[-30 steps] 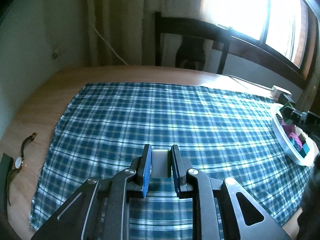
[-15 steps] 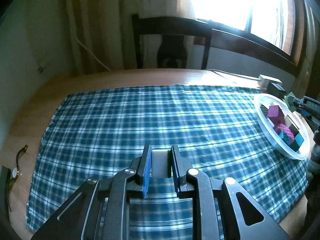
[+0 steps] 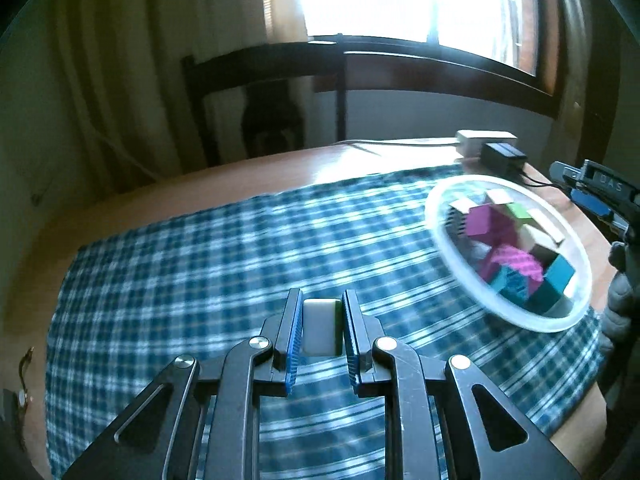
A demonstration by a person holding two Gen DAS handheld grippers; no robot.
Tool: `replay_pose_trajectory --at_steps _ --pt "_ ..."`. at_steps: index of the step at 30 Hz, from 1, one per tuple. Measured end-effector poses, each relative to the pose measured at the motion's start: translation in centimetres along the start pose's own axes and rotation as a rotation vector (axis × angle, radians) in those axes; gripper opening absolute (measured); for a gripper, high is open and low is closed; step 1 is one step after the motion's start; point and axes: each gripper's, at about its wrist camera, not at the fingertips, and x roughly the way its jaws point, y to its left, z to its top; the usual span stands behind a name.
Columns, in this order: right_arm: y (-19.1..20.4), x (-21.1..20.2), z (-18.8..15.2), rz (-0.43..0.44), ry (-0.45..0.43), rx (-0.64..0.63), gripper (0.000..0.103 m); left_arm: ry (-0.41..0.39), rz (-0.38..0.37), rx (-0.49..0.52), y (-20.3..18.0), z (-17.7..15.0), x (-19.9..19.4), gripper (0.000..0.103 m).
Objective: Organize rigid objects
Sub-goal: 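Carry the green cube into the bowl and open the right tool, then carry the white-and-green block into the bowl and open the left tool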
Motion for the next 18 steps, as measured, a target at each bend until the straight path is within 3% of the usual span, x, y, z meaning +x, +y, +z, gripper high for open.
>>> replay_pose_trajectory --at_steps 12,18 --pt "-2.7 -0.4 1.1 -0.032 -0.005 -0.011 0.061 0.006 -0.087 0.077 -6.8 2.3 1.4 0.020" --pt "-4.5 -0.8 1.8 -0.049 -0.009 0.046 0.063 0.008 -0.134 0.105 -9.4 3.2 2.2 0.020"
